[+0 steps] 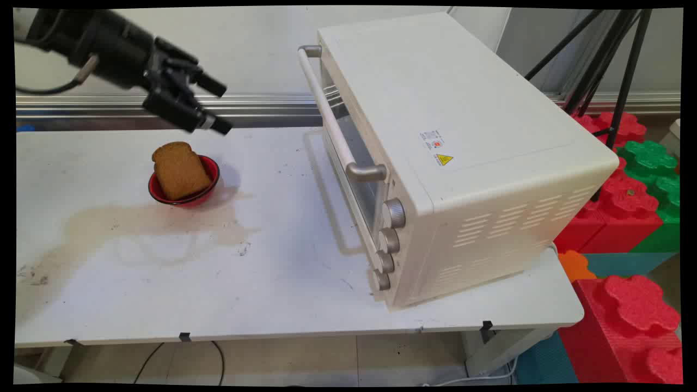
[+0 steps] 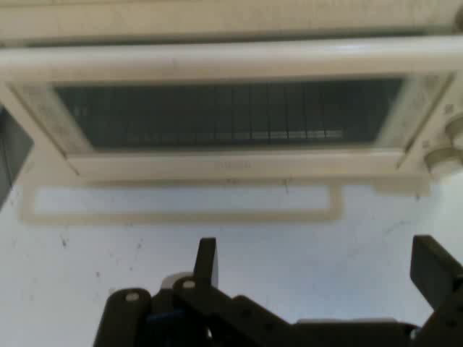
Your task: Open the oven
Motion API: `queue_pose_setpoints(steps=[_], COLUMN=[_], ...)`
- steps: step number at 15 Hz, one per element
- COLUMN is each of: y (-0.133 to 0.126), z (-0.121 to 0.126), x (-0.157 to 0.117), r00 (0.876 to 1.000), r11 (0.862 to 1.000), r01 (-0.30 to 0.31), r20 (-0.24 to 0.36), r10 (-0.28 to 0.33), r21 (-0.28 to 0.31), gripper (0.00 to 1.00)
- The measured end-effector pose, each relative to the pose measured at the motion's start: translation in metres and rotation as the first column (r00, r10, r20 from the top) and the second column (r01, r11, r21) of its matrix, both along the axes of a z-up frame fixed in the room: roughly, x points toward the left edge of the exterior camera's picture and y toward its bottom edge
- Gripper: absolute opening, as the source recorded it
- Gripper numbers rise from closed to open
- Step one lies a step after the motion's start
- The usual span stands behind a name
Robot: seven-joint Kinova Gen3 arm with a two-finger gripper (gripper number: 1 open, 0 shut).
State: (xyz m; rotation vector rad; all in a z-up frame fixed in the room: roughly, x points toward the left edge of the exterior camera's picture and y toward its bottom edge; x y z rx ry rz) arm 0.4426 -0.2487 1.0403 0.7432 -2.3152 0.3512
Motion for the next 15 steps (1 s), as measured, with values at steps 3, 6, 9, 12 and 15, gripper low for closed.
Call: queue_pose_setpoints(steps=[3,6,9,12,15], y=[-0.015,-0.031,-0.045,-0.056,-0.065], z=[0.013,0.021,0.024,0.023,0.020], x=[-0.013,-0.027,-0.040,-0.053,-0.063], r00=[1.000,0.999,0.999,0.998,0.998], r11=[1.000,0.999,0.999,0.999,0.999], r01=[0.000,0.002,0.001,0.001,0.000], r20=[-0.020,-0.037,-0.047,-0.057,-0.061], r10=[0.000,-0.004,-0.003,-0.004,-0.003], r21=[-0.025,-0.043,-0.051,-0.051,-0.051], gripper=[1.00,1.00,1.00,1.00,0.00])
